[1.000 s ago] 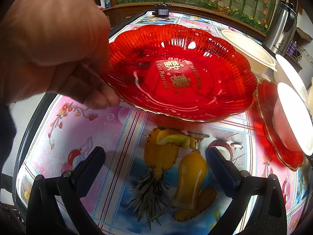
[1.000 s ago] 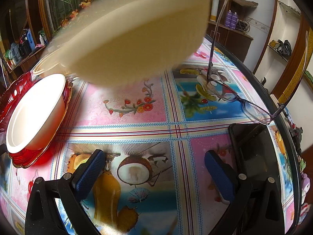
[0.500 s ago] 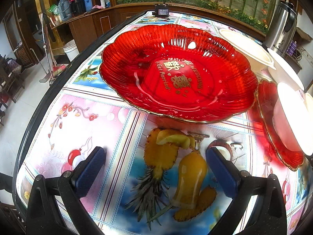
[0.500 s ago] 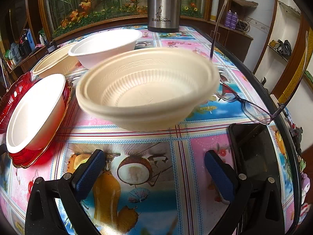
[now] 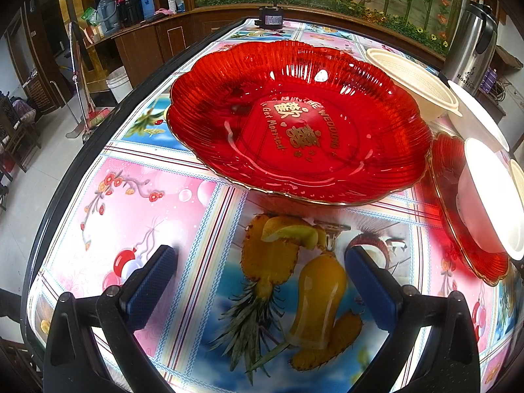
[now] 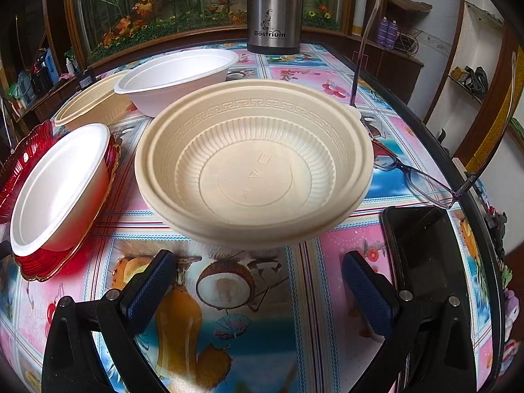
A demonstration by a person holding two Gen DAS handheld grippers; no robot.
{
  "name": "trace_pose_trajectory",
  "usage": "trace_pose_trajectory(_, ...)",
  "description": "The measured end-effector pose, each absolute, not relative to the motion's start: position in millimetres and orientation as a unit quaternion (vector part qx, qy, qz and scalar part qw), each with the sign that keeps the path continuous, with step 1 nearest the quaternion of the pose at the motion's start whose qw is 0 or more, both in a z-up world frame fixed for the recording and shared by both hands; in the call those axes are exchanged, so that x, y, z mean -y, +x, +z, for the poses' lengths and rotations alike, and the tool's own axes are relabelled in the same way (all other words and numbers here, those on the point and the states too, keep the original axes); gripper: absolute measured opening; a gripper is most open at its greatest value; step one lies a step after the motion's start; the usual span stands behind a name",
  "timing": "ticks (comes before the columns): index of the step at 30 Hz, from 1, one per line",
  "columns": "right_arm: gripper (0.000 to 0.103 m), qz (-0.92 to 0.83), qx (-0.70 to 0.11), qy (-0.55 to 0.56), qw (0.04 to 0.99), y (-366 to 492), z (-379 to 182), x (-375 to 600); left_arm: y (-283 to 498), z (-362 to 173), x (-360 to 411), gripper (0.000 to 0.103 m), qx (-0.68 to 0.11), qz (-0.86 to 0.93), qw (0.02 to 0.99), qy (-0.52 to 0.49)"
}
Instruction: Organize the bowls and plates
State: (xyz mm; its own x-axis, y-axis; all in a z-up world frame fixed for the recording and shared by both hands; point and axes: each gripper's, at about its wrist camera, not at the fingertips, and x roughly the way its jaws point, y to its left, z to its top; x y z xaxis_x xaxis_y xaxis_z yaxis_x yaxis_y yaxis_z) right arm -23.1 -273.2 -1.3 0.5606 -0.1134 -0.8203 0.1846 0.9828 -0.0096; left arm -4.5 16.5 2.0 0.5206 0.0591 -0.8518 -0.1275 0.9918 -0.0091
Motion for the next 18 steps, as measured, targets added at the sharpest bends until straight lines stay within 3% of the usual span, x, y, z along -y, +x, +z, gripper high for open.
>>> trace_pose_trajectory(14, 0.102, -0.045, -0.477, 0.021, 0.878, -21.2, -0.3, 269.1, -4.7, 2.1, -16.5, 0.103, -0.487, 0.054, 0.871, -0.035)
trace_pose_trajectory(18, 0.097, 0.008, -0.470, 0.041, 0.882, -51.0, 22.9, 262.1, -1.6, 1.3, -17.0, 0.103, -0.486, 0.050, 0.872, -0.032)
